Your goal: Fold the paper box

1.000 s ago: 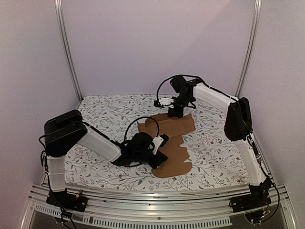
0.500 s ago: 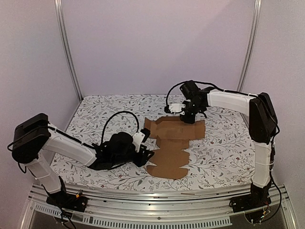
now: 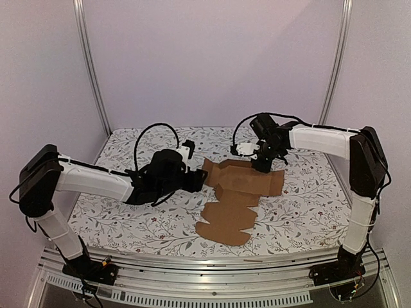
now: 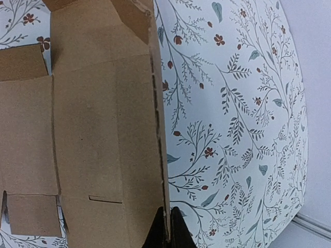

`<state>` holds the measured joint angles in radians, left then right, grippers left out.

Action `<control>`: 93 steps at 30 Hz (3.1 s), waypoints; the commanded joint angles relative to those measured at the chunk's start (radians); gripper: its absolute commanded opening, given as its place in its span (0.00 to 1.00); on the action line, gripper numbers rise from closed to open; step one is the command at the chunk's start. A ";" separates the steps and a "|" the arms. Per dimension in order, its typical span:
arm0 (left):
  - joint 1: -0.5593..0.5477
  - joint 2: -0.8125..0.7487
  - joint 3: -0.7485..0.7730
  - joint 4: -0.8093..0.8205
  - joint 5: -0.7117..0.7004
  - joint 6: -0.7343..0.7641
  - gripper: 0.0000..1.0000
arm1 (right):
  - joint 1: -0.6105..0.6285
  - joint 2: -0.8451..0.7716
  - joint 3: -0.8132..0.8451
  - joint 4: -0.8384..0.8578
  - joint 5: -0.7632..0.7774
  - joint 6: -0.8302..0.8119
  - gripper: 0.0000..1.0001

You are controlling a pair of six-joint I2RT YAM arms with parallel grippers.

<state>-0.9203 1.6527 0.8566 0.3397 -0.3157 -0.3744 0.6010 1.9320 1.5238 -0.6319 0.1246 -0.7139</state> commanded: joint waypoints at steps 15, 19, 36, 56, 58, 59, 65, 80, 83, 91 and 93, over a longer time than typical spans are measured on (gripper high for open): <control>0.141 0.338 0.311 -0.159 0.270 -0.009 0.31 | -0.002 -0.111 -0.066 -0.070 -0.004 0.094 0.00; 0.153 0.355 0.307 -0.098 0.369 0.003 0.13 | -0.003 -0.110 -0.056 -0.082 -0.008 0.095 0.00; 0.152 0.362 0.287 -0.024 0.453 0.054 0.00 | -0.003 0.071 0.176 -0.268 -0.095 0.060 0.21; 0.149 0.320 0.223 0.036 0.420 0.102 0.00 | -0.059 0.040 0.371 -0.348 -0.078 0.010 0.58; 0.147 0.308 0.206 0.064 0.420 0.104 0.00 | -0.072 0.093 0.436 -0.413 -0.093 -0.003 0.59; 0.147 0.303 0.199 0.075 0.417 0.104 0.00 | -0.077 0.118 0.475 -0.457 -0.108 -0.004 0.60; 0.146 0.281 0.170 0.105 0.385 0.113 0.00 | -0.088 0.267 0.620 -0.658 -0.251 0.004 0.60; 0.144 0.294 0.165 0.127 0.378 0.114 0.00 | -0.104 0.312 0.657 -0.716 -0.318 0.040 0.26; 0.144 0.294 0.156 0.138 0.378 0.111 0.00 | -0.107 0.301 0.656 -0.693 -0.305 0.048 0.07; 0.138 0.181 0.041 0.210 0.332 0.106 0.39 | -0.095 0.223 0.584 -0.500 -0.150 0.066 0.00; 0.138 0.109 -0.024 0.231 0.321 0.100 0.43 | -0.072 0.172 0.521 -0.406 -0.051 0.033 0.00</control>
<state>-0.7780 1.8969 0.9268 0.4984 0.0402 -0.2718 0.5041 2.2166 2.1231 -1.2171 -0.0921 -0.6590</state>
